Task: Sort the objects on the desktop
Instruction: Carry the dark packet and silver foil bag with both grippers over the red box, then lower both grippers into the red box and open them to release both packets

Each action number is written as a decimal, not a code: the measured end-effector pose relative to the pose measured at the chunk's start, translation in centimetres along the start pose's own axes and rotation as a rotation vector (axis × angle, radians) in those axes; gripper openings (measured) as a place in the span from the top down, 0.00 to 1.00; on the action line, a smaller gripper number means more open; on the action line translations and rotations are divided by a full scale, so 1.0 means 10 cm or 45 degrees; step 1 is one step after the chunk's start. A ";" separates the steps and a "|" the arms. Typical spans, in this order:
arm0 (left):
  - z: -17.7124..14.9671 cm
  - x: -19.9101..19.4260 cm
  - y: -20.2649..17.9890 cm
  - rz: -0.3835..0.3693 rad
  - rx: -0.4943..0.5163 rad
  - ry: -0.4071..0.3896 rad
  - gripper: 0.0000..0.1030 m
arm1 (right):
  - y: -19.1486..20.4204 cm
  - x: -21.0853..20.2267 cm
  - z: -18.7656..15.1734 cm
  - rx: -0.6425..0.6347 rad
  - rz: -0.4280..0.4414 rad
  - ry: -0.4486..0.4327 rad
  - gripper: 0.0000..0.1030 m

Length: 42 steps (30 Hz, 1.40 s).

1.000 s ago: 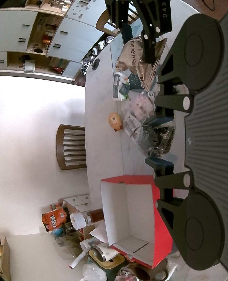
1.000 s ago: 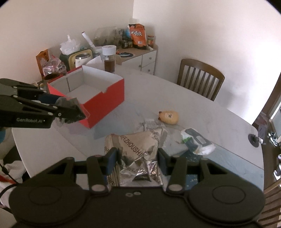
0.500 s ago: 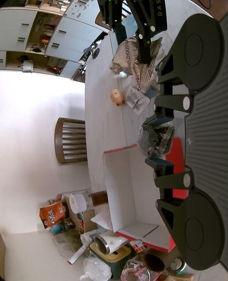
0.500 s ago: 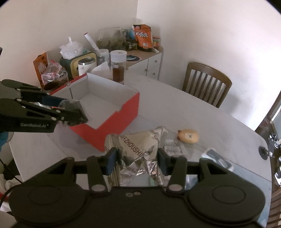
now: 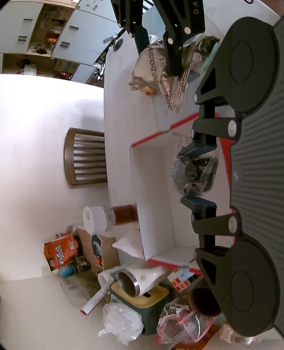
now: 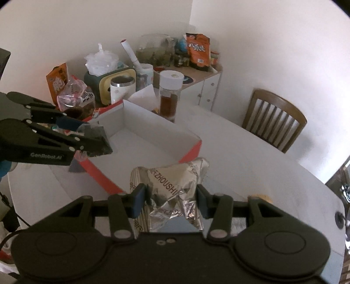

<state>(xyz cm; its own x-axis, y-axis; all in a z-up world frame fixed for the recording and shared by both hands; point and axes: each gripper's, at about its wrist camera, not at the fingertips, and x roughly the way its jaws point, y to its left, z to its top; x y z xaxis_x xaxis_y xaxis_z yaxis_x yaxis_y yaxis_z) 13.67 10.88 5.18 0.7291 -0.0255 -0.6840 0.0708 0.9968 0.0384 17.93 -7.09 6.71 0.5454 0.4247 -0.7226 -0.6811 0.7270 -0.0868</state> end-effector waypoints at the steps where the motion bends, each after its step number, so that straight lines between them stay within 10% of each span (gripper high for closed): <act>1: 0.02 0.02 0.04 0.002 0.005 0.003 0.62 | 0.02 0.04 0.04 -0.006 0.000 0.001 0.53; 42: 0.02 1.44 0.79 0.059 0.230 0.308 0.62 | 0.59 1.59 0.46 -0.152 0.137 0.195 0.53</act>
<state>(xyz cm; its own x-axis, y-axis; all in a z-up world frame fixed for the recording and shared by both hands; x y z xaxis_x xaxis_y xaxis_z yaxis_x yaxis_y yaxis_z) 24.86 18.37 -4.19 0.5527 0.0600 -0.8312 0.1770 0.9662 0.1874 24.86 6.47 -2.15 0.3923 0.4030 -0.8268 -0.7893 0.6091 -0.0776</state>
